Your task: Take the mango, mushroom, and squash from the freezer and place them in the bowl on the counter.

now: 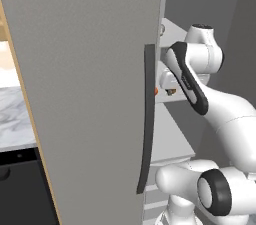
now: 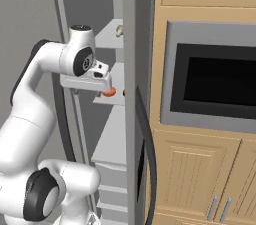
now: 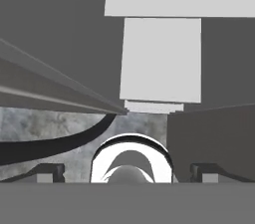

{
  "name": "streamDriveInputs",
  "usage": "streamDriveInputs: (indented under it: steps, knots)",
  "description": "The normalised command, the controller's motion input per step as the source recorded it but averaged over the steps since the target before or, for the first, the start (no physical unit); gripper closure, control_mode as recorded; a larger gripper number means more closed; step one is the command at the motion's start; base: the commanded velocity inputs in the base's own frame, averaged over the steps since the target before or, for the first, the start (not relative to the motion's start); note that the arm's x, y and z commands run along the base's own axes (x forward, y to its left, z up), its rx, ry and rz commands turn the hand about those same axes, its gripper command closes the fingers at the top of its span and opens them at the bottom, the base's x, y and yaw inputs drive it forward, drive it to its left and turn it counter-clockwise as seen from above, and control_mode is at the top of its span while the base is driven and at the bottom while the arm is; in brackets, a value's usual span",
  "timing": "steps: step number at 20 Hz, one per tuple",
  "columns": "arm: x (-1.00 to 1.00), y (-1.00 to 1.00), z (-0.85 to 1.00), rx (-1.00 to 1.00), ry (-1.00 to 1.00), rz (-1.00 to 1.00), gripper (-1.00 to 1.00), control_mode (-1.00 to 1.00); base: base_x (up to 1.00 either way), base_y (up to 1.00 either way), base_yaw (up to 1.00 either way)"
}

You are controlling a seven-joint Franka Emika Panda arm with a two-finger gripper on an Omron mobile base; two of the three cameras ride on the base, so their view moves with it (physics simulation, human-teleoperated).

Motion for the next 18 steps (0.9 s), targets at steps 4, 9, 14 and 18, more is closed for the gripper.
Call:
streamDriveInputs:
  steps: [4,9,14,18]
  knots:
    - [-0.11,-0.38,0.0,-0.01,-0.04,-0.05,-1.0,-1.0,0.0,0.0,0.0]
    - [0.01,-0.35,0.0,-0.01,-0.09,-0.02,-1.0,-1.0,0.0,0.0,0.0]
    - [0.26,-0.15,-0.08,0.0,-0.07,0.0,-1.0,-1.0,0.0,0.0,0.0]
    - [0.42,-0.18,-0.23,0.0,-0.07,0.0,-1.0,-1.0,0.0,0.0,0.0]
